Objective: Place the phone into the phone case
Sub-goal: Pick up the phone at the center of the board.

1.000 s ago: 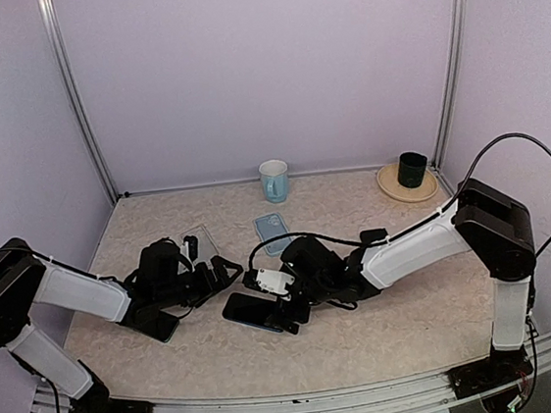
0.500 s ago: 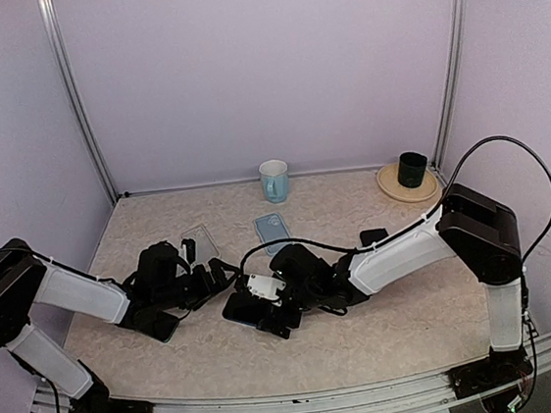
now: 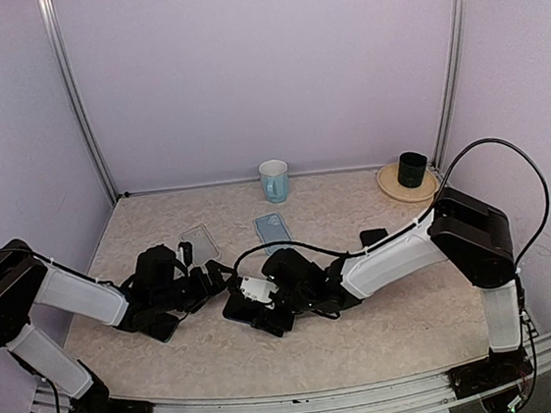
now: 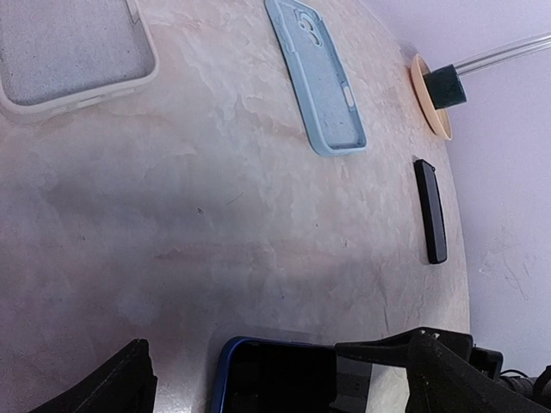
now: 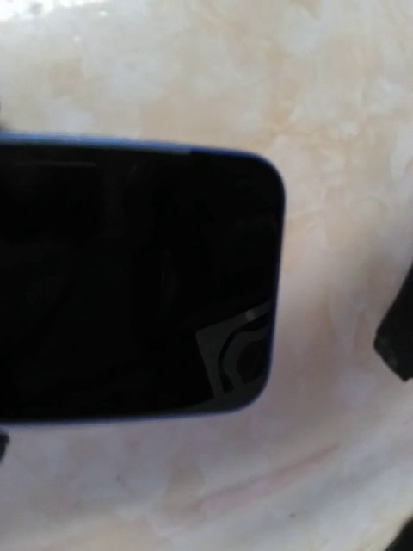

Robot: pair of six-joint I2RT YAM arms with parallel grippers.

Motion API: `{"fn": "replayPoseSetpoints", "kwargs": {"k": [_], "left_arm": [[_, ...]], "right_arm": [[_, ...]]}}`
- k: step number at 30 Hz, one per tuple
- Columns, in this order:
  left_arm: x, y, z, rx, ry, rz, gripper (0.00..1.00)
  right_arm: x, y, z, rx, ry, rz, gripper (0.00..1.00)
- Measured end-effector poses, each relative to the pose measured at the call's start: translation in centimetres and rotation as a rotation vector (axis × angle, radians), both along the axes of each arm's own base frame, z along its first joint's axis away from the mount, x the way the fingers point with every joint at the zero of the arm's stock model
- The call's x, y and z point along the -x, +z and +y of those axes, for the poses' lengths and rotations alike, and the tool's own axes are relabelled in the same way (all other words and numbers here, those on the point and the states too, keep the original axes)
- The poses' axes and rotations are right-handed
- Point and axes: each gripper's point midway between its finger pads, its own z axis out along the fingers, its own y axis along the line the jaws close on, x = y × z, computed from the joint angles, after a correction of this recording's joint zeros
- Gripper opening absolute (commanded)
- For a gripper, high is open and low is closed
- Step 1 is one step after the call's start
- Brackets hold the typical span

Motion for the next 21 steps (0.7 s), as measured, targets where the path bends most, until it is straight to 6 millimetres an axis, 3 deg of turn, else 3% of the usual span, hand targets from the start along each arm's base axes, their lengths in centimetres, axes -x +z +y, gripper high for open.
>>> {"fn": "replayPoseSetpoints", "kwargs": {"k": [15, 21], "left_arm": [[0.1, -0.2, 0.2, 0.001, 0.003, 0.002, 0.99], [0.0, 0.1, 0.0, 0.013, -0.004, -0.007, 0.99]], "right_arm": [[0.5, 0.0, -0.7, 0.007, 0.01, -0.008, 0.67], [1.0, 2.6, -1.7, -0.025, 0.028, -0.046, 0.66]]}}
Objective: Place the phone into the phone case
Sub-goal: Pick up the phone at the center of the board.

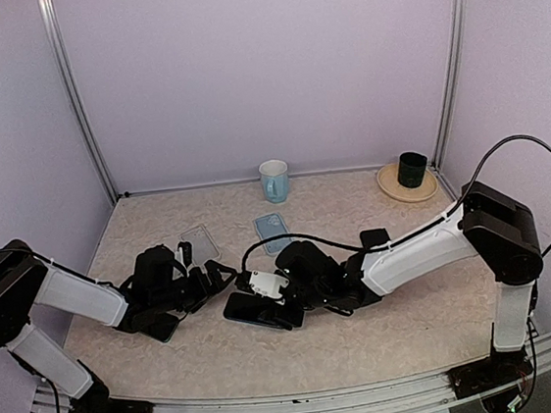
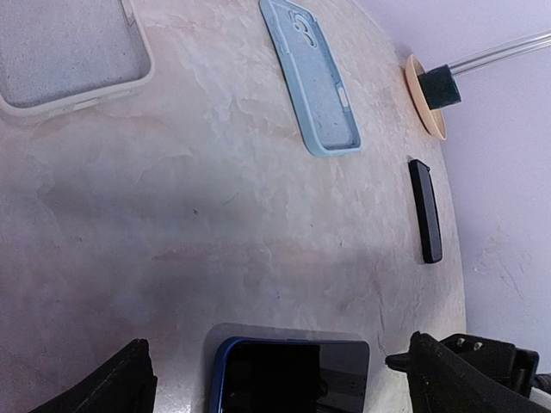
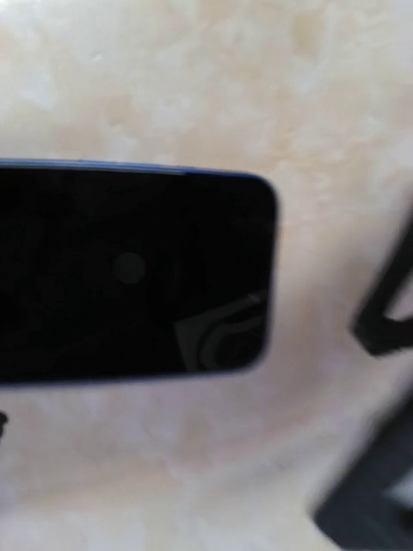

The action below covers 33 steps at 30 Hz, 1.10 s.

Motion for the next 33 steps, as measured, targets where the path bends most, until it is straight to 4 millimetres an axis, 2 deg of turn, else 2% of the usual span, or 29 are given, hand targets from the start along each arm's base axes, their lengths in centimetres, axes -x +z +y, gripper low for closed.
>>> {"fn": "replayPoseSetpoints", "kwargs": {"k": [1, 5, 9, 20, 33], "left_arm": [[0.0, 0.0, 0.0, 0.002, -0.002, -0.001, 0.99], [0.1, 0.2, -0.2, 0.008, -0.009, -0.002, 0.99], [0.1, 0.2, -0.2, 0.009, -0.011, -0.002, 0.99], [0.1, 0.1, -0.2, 0.011, -0.011, -0.004, 0.99], [0.3, 0.0, 0.0, 0.02, -0.006, -0.004, 0.99]], "right_arm": [[0.0, 0.5, 0.0, -0.01, 0.002, -0.007, 0.67], [-0.1, 2.2, 0.2, -0.048, 0.014, -0.035, 0.82], [-0.1, 2.1, 0.2, -0.045, 0.018, -0.036, 0.89], [-1.0, -0.7, 0.6, -0.019, 0.03, 0.018, 0.89], [-1.4, -2.5, 1.3, -0.009, 0.014, 0.063, 0.89]]}}
